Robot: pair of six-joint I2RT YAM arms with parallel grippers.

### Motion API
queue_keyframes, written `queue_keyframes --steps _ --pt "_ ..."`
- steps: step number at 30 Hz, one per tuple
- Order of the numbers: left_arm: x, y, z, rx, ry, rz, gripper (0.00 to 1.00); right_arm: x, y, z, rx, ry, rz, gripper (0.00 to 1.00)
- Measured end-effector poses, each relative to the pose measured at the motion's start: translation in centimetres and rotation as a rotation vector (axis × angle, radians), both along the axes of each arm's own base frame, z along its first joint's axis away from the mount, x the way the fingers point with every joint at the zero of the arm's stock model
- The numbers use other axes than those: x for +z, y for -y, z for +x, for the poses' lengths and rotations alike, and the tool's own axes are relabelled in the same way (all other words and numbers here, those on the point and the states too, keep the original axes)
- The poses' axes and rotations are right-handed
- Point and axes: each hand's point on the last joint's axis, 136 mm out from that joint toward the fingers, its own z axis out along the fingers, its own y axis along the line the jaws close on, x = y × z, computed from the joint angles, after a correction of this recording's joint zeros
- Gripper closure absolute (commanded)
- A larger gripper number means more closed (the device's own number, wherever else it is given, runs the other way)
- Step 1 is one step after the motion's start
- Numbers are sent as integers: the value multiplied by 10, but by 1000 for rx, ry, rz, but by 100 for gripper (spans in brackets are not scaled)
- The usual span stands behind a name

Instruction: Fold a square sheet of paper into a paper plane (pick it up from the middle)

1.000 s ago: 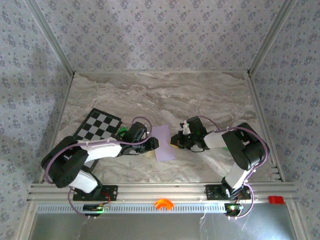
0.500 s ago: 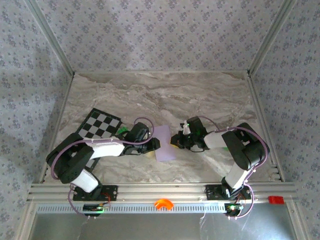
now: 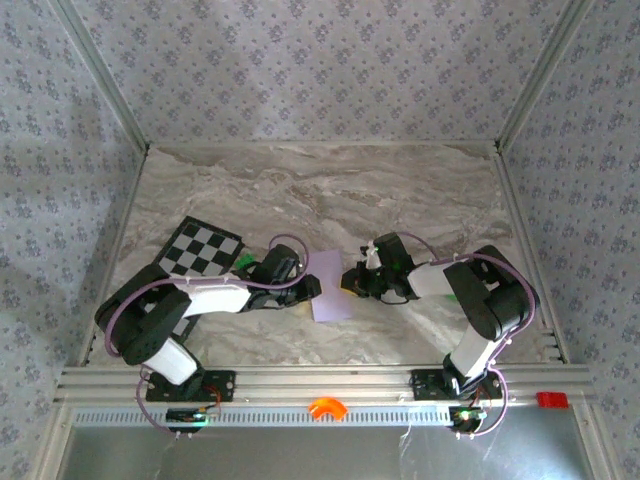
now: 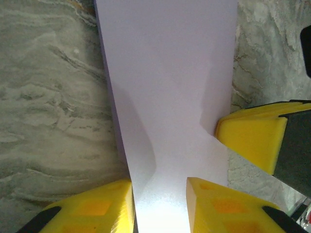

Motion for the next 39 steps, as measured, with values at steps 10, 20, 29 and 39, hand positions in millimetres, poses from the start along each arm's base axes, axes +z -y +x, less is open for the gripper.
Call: queue_keyframes --steps 10,20,29,39 --pt "2 -1 0 8 2 -5 89 2 -1 0 4 0 10 83" --pt "9 0 1 10 14 -21 98 31 8 -2 -5 67 19 62" --pt "20 4 -4 -7 0 -57 97 107 32 -6 44 563 -98 57" --pt "35 14 1 -16 -5 -81 97 74 0 -80 441 912 -328 54"
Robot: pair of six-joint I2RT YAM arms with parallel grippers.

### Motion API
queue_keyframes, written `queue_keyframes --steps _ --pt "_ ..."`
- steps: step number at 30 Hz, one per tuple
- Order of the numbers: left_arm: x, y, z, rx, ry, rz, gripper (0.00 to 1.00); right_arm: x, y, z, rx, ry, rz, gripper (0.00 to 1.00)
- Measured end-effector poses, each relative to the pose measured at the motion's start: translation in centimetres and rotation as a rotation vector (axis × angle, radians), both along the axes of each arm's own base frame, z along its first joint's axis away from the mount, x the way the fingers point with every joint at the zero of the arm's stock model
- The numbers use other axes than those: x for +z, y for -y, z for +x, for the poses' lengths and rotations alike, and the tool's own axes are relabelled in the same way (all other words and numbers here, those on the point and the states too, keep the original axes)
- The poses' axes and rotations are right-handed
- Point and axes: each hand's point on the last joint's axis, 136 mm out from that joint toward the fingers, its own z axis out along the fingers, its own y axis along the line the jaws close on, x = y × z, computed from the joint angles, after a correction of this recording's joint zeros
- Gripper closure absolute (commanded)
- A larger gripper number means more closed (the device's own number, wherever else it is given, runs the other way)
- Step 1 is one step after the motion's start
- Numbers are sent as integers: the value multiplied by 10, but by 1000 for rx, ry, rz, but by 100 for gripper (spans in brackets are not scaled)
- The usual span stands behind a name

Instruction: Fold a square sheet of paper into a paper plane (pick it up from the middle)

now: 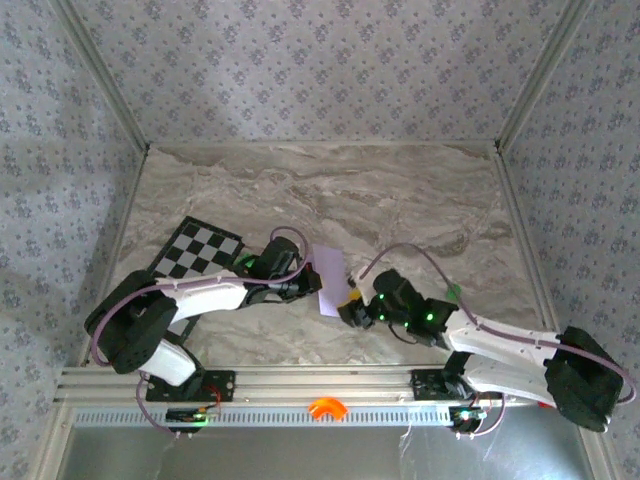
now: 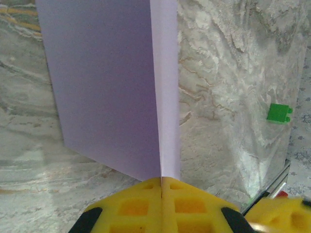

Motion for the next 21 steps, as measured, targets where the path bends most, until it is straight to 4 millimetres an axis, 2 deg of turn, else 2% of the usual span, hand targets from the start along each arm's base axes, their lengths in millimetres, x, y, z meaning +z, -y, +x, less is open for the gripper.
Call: queue_keyframes --steps 7,12,21 --pt "-1 0 0 5 -8 2 97 -12 -19 -21 99 247 -180 48" --pt "-2 0 -1 5 -11 5 97 -24 -23 -17 83 342 -265 45" --pt "-2 2 -4 -7 -11 5 97 -46 -32 -4 23 396 -339 45"
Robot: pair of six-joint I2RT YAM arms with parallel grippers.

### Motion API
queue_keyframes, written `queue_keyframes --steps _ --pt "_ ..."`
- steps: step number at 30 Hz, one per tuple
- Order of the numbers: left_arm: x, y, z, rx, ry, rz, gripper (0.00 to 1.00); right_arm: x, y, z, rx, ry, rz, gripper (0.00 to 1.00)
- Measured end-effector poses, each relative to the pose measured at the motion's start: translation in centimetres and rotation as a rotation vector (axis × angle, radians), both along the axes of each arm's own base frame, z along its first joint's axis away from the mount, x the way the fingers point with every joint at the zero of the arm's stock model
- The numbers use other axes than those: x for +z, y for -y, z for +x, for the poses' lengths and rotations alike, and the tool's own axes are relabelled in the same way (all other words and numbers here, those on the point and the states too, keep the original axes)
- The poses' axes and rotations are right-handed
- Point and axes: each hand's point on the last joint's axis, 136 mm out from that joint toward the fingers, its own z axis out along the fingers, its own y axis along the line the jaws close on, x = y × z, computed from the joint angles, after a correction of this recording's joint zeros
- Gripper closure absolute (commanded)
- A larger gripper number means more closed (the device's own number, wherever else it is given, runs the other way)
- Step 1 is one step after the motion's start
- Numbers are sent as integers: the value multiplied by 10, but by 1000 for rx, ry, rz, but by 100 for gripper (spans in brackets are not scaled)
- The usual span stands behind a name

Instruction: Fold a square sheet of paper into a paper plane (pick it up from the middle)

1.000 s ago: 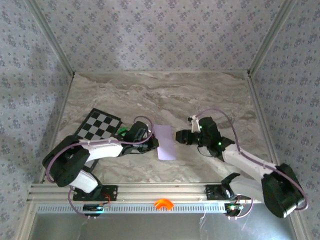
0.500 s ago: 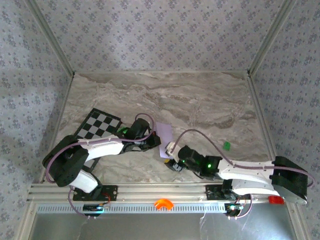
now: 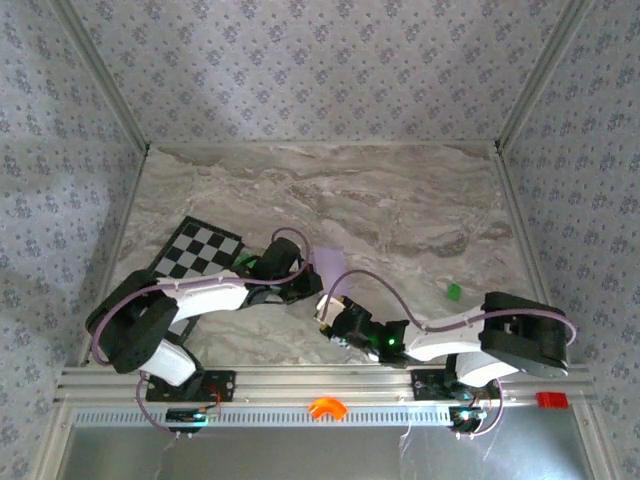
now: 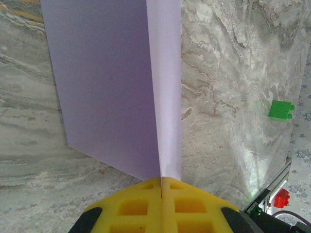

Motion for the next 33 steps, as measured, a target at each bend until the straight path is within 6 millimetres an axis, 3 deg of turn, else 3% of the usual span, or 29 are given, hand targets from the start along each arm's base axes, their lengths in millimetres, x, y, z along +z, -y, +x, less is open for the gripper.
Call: queue_keyframes --steps 14,33 --pt "-3 -2 -2 -1 -10 12 97 10 -6 7 -47 65 18 61" --pt "-4 -4 -1 7 -8 23 97 17 2 5 -32 17 87 65"
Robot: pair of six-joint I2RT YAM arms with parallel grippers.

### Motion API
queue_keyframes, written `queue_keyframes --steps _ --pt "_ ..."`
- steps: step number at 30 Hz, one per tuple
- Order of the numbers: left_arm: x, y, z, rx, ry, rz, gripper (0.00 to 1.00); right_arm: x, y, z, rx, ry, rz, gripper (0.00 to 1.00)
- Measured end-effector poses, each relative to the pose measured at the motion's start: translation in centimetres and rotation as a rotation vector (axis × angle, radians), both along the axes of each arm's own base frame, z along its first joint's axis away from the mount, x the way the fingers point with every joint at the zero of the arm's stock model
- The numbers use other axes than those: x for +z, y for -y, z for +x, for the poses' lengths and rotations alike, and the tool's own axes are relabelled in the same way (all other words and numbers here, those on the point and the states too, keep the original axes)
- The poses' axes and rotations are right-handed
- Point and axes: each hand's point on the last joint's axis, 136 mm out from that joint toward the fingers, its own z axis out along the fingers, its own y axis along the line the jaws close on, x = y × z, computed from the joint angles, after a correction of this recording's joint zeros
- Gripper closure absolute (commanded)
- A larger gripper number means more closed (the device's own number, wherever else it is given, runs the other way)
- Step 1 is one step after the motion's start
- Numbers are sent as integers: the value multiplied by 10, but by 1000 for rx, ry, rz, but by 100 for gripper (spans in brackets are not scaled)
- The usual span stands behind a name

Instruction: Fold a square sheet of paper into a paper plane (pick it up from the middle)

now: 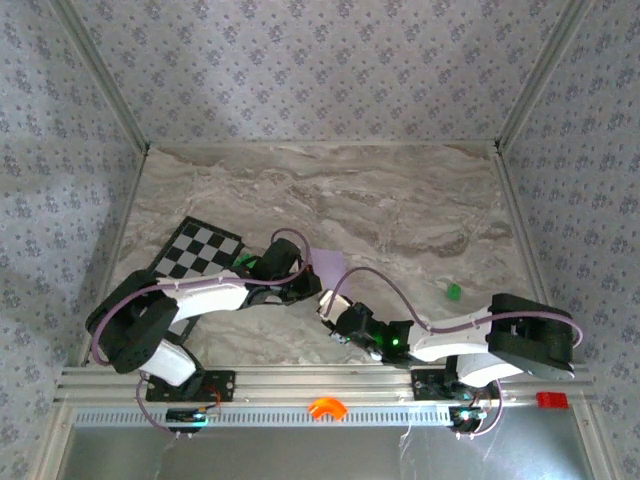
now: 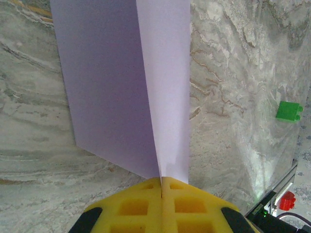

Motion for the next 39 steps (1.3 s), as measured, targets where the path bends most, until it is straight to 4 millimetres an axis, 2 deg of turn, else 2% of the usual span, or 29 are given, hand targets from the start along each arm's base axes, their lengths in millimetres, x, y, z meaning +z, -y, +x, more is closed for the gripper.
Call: queue_keyframes --steps 7,17,32,39 --pt "0 -1 1 5 4 4 97 2 0 0 8 -21 30 75" --pt "0 0 1 4 4 4 97 0 0 0 10 -50 47 80" --pt "0 0 0 2 6 5 97 2 -4 0 24 -65 73 79" --pt "0 0 0 2 6 5 97 3 -5 0 25 -71 84 86"
